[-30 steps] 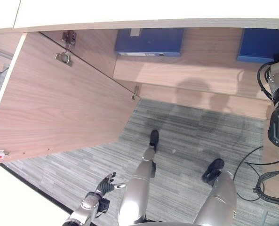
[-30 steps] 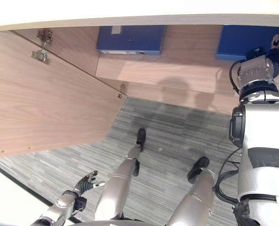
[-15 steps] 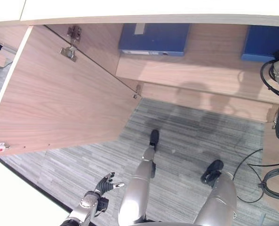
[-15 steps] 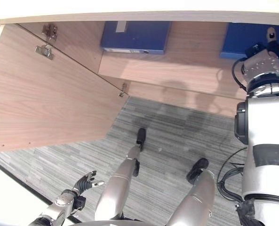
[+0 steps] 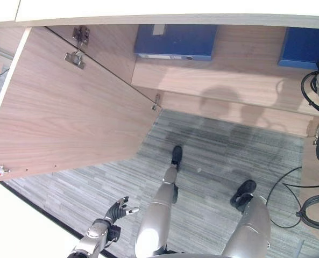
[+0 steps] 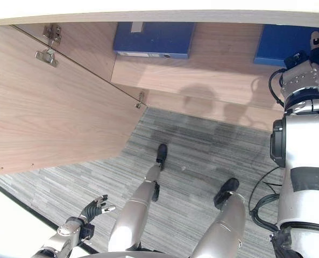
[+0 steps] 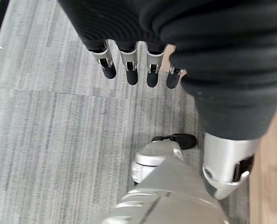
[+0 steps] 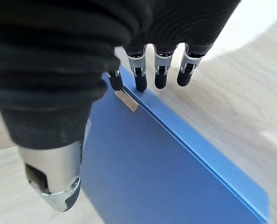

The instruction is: Put the empty folder in the office cabinet

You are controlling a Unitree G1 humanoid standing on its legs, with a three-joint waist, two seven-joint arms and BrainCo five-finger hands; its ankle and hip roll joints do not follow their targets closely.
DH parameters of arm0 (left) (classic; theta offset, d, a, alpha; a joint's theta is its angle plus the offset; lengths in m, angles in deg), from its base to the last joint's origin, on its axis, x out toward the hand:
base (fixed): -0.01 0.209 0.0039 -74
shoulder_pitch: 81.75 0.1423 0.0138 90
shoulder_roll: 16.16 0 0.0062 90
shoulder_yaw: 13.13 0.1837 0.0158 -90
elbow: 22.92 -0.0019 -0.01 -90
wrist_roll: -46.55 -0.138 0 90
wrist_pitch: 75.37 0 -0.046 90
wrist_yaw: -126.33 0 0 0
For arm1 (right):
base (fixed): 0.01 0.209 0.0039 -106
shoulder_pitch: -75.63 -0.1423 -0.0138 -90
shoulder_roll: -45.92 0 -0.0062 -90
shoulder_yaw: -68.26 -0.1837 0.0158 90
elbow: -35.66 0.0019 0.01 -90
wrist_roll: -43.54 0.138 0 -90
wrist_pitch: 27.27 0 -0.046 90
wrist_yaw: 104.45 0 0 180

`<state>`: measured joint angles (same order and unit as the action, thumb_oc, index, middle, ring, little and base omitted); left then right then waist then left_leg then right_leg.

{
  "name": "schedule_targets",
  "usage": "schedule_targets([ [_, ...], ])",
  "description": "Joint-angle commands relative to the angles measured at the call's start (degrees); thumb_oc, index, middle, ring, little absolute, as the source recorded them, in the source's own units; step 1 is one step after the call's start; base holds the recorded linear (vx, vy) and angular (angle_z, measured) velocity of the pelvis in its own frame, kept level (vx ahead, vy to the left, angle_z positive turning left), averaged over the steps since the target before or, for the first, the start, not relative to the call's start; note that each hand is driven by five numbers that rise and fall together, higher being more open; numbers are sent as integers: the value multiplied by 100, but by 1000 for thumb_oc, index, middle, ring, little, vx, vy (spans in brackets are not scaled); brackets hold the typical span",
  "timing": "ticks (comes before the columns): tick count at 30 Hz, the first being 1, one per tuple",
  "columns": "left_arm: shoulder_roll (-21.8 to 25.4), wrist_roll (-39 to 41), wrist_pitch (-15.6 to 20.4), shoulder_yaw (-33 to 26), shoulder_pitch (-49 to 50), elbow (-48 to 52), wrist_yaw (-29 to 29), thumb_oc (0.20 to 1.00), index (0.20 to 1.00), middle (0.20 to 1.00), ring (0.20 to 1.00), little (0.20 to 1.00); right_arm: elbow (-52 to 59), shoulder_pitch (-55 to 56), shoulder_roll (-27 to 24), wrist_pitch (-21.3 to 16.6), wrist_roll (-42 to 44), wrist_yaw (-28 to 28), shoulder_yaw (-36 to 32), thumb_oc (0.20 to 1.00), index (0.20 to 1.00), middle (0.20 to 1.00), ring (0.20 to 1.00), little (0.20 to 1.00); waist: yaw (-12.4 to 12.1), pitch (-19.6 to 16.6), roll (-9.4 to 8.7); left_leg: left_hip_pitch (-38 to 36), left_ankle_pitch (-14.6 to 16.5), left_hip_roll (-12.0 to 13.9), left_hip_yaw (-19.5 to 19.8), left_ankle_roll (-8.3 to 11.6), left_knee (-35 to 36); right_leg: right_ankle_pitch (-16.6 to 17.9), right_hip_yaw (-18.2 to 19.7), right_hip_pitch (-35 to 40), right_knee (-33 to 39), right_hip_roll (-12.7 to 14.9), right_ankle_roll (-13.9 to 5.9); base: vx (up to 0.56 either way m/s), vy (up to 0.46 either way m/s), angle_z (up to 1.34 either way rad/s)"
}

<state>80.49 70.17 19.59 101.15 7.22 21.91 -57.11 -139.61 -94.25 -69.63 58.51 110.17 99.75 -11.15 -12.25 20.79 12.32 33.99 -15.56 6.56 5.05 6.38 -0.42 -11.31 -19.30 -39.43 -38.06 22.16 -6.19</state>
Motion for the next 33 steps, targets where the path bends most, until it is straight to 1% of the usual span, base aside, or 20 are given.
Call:
schedule_targets([
  [1, 170, 330, 19, -123, -390, -282, 23, 1000, 1000, 1000, 1000, 1000, 1455, -393, -42, -613, 281, -774, 113, 1000, 1000, 1000, 1000, 1000, -153, 225, -345, -775, 1195, 274, -31, 420, -190, 133, 246, 996, 1287, -455, -481, -125, 87, -20],
  [2, 159, 384, 19, -174, -388, -303, 34, 1000, 1000, 1000, 1000, 1000, 1778, -115, 226, -695, 294, -750, 12, 1000, 1000, 1000, 1000, 1000, -129, 258, -405, -854, 1088, 308, -72, 393, -162, 348, 191, 1082, 1449, -506, -438, -14, 49, -18],
  [4, 55, 562, -36, -310, -492, -319, 86, 1000, 1000, 1000, 1000, 1000, 2527, 412, 658, -877, 191, -792, -101, 1000, 1000, 1000, 1000, 1000, -9, 257, -546, -995, 1090, 343, -114, 382, -123, 471, 234, 1207, 1606, -560, -439, -61, 71, -27],
  [6, -75, 808, -68, -469, -540, -348, 155, 1000, 1000, 1000, 1000, 1000, 3857, 1272, 1181, -1108, -52, -724, -251, 1000, 1000, 1000, 1000, 1000, 140, 225, -706, -1225, 1100, 399, -172, 364, -53, 587, 281, 1449, 1851, -622, -429, 0, 59, -20],
  [7, -152, 868, -107, -533, -605, -414, 153, 1000, 1000, 1000, 1000, 1000, 4194, 1667, 1327, -1181, -131, -782, -361, 1000, 1000, 1000, 1000, 1000, 212, 212, -764, -1310, 1110, 418, -197, 355, -40, 645, 308, 1530, 1916, -635, -437, 17, 31, -19],
  [8, -143, 869, -105, -526, -592, -418, 151, 1000, 1000, 1000, 1000, 1000, 4241, 1715, 1343, -1181, -152, -757, -377, 1000, 1000, 1000, 1000, 1000, 206, 210, -770, -1332, 1108, 419, -200, 353, -32, 651, 307, 1553, 1931, -638, -439, 0, 85, -30],
  [9, -309, 927, -127, -645, -578, -484, 137, 1000, 1000, 1000, 1000, 1000, 5105, 2705, 1645, -1270, -366, -923, -491, 1000, 1000, 1000, 1000, 1000, 313, 132, -886, -1560, 1141, 442, -264, 337, 16, 761, 353, 1802, 2167, -671, -457, 17, 83, -32],
  [11, -411, 892, -163, -762, -589, -576, 91, 1000, 1000, 1000, 1000, 1000, 5643, 3594, 1904, -1226, -591, -1116, -561, 1000, 1000, 1000, 1000, 1000, 433, 28, -996, -1768, 1146, 433, -342, 303, 81, 941, 411, 2004, 2421, -687, -496, 10, 103, -20],
  [13, -548, 835, -174, -957, -554, -634, 60, 1000, 1000, 1000, 1000, 1000, 6411, 4544, 2073, -1148, -1073, -1240, -574, 1000, 1000, 1000, 1000, 1000, 594, -112, -1124, -2082, 1204, 414, -481, 287, 217, 1101, 481, 2269, 2722, -682, -582, 30, 95, -22],
  [15, -678, 725, -168, -1070, -548, -758, 19, 1000, 1000, 1000, 1000, 1000, 6770, 5354, 2426, -1123, -1211, -1493, -637, 1000, 1000, 1000, 1000, 1000, 732, -268, -1198, -2288, 1201, 371, -582, 251, 324, 1273, 532, 2453, 2983, -661, -648, 26, 116, -23],
  [16, -714, 679, -171, -1142, -522, -759, -1, 1000, 1000, 1000, 1000, 1000, 6954, 5733, 2492, -1083, -1347, -1586, -607, 1000, 1000, 1000, 1000, 1000, 800, -348, -1240, -2407, 1206, 339, -642, 232, 387, 1349, 557, 2565, 3098, -650, -680, 38, 170, -29],
  [17, -745, 606, -191, -1296, -499, -837, 2, 1000, 1000, 1000, 1000, 1000, 7323, 6325, 2556, -915, -1608, -1712, -592, 1000, 1000, 1000, 1000, 1000, 931, -500, -1296, -2602, 1259, 284, -745, 200, 455, 1463, 594, 2696, 3230, -613, -730, 26, 130, -25],
  [19, -774, 558, -178, -1347, -492, -860, 26, 1000, 1000, 1000, 1000, 1000, 7431, 6620, 2587, -824, -1674, -1814, -543, 1000, 1000, 1000, 1000, 1000, 992, -585, -1332, -2704, 1285, 256, -801, 187, 486, 1512, 603, 2771, 3299, -592, -759, 42, 124, -21],
  [20, -826, 501, -155, -1428, -504, -930, 64, 1000, 1000, 1000, 1000, 1000, 7488, 7085, 2628, -665, -1856, -1997, -489, 1000, 1000, 1000, 1000, 1000, 1086, -750, -1370, -2846, 1310, 192, -849, 158, 542, 1589, 604, 2873, 3335, -552, -809, 42, 122, -15],
  [24, -865, 359, -122, -1513, -474, -993, 86, 1000, 1000, 1000, 1000, 1000, 7242, 7576, 2734, -445, -2157, -2152, -365, 1000, 1000, 1000, 1000, 1000, 1150, -963, -1417, -3066, 1409, 136, -890, 108, 542, 1579, 602, 3041, 3263, -505, -859, 9, 104, -6],
  [27, -889, 321, -120, -1557, -428, -900, 129, 1000, 1000, 1000, 1000, 1000, 7070, 7927, 2810, -255, -2630, -2227, -280, 1000, 1000, 1000, 1000, 1000, 1165, -1076, -1440, -3262, 1469, 144, -878, 55, 542, 1426, 632, 3160, 2991, -511, -866, 25, 63, -7],
  [29, -872, 336, -125, -1571, -411, -877, 154, 1000, 1000, 1000, 1000, 1000, 6881, 7932, 2917, -245, -2614, -2204, -255, 1000, 1000, 1000, 1000, 1000, 1153, -1097, -1440, -3330, 1477, 163, -863, 34, 542, 1368, 668, 3176, 2841, -551, -871, -30, 13, -1],
  [31, -823, 420, -134, -1541, -314, -672, 217, 1000, 1000, 1000, 1000, 1000, 6613, 7976, 3081, -230, -2455, -2145, -273, 1000, 1000, 1000, 1000, 1000, 1168, -1048, -1365, -3346, 1343, 161, -684, -67, 542, 1026, 1386, 3200, 2150, -1097, -881, -149, 55, 3],
  [32, -793, 430, -113, -1581, -261, -628, 251, 1000, 1000, 1000, 1000, 1000, 6390, 7884, 3157, -277, -2294, -2151, -223, 1000, 1000, 1000, 1000, 1000, 1062, -1153, -1324, -3301, 1298, 135, -721, -106, 542, 789, 1437, 3398, 2246, -1247, -817, -123, 43, 23],
  [33, -790, 430, -114, -1582, -259, -626, 251, 1000, 1000, 1000, 1000, 1000, 6382, 7880, 3160, -281, -2291, -2154, -221, 1000, 1000, 1000, 1000, 1000, 1067, -1140, -1331, -3319, 1304, 129, -718, -106, 542, 781, 1432, 3421, 2251, -1241, -819, -73, -3, 43],
])
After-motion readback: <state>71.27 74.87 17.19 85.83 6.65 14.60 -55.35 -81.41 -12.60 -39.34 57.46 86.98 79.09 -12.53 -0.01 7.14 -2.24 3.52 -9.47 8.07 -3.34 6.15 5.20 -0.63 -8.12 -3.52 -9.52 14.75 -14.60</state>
